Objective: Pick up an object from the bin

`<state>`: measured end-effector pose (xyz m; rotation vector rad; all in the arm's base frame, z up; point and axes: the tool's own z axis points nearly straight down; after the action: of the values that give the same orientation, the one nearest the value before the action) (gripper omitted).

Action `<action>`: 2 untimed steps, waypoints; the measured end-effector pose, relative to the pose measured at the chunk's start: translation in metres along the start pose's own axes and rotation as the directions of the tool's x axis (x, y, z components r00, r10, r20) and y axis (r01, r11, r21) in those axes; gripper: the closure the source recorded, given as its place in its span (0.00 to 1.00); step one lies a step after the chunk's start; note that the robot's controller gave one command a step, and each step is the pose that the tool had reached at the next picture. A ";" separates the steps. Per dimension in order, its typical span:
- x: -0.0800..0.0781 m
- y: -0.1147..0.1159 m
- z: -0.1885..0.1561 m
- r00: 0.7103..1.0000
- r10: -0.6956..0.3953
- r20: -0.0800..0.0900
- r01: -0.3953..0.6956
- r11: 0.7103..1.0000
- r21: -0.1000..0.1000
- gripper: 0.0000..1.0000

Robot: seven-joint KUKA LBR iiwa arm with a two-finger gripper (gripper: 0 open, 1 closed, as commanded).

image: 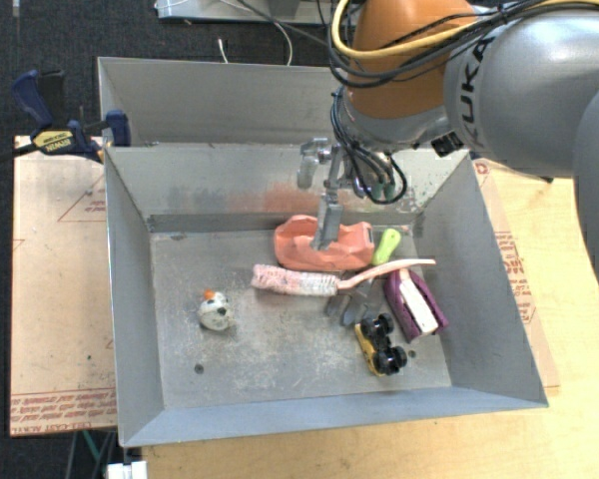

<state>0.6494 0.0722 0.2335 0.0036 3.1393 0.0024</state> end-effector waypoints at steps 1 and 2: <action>0.000 0.000 0.000 1.000 0.000 0.000 0.000 1.000 0.000 0.00; 0.044 -0.008 0.054 1.000 -0.012 -0.002 0.012 1.000 -0.001 0.00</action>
Offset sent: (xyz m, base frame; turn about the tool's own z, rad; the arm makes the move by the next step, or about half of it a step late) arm -0.0437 -0.0085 -0.0520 -0.0136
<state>0.6052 0.0642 0.1799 -0.0159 3.1413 0.0035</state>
